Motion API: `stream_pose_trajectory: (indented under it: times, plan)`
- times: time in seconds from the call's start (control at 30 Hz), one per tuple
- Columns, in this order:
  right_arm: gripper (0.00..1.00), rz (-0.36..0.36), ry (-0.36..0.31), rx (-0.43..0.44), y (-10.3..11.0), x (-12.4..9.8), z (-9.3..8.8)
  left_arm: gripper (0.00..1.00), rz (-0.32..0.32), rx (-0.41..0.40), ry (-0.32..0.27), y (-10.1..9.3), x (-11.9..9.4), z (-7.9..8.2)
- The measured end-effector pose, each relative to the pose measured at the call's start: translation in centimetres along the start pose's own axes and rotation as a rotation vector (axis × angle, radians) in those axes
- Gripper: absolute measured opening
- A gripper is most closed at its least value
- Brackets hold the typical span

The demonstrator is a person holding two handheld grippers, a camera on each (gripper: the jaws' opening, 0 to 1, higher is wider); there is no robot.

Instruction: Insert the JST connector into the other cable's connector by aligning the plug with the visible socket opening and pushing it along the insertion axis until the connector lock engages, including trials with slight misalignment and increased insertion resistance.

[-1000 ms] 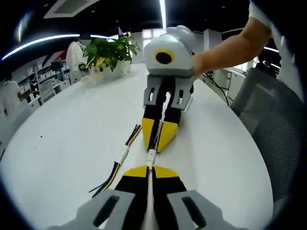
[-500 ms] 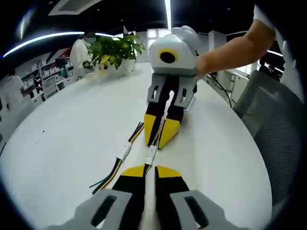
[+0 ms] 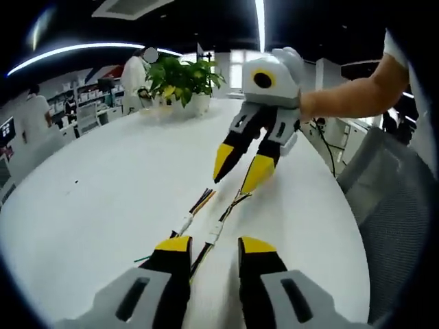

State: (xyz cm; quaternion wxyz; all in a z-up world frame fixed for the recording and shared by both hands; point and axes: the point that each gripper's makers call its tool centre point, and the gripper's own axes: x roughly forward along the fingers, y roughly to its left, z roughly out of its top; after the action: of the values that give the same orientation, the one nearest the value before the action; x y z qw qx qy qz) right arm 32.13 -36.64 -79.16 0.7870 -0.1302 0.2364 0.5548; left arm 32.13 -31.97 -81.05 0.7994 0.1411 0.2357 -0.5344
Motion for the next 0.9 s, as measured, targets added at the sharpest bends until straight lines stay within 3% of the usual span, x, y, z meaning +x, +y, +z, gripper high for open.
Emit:
stream_pose_trajectory:
  times: [0.13,0.23,0.53,0.63,0.7,0.83,0.9]
  plan:
    - [0.23,-0.026,-0.042,-0.017,0.8,-1.2,1.9,0.34,0.030,-0.117,-0.078,-0.7,-1.4,2.3]
    - [0.25,-0.035,-0.072,-0.013,1.5,-2.1,3.2,0.45,0.070,-0.085,-0.107,-1.0,-2.8,3.8]
    - [0.33,-0.099,-0.202,0.003,4.3,-5.4,7.2,0.55,0.152,-0.112,-0.179,-2.5,-6.8,6.2]
    - [0.36,-0.138,-0.214,0.021,5.1,-6.5,7.4,0.61,0.184,-0.182,-0.225,-3.4,-8.4,7.2]
    - [0.38,-0.165,-0.233,0.027,5.7,-7.3,7.7,0.63,0.197,-0.178,-0.241,-4.2,-9.4,7.5]
    - [0.39,-0.212,-0.195,-0.003,6.9,-8.3,6.6,0.63,0.228,-0.197,-0.261,-5.5,-11.4,7.3]
    - [0.41,-0.220,-0.219,0.021,7.6,-9.1,6.7,0.65,0.237,-0.220,-0.276,-6.1,-12.2,7.1]
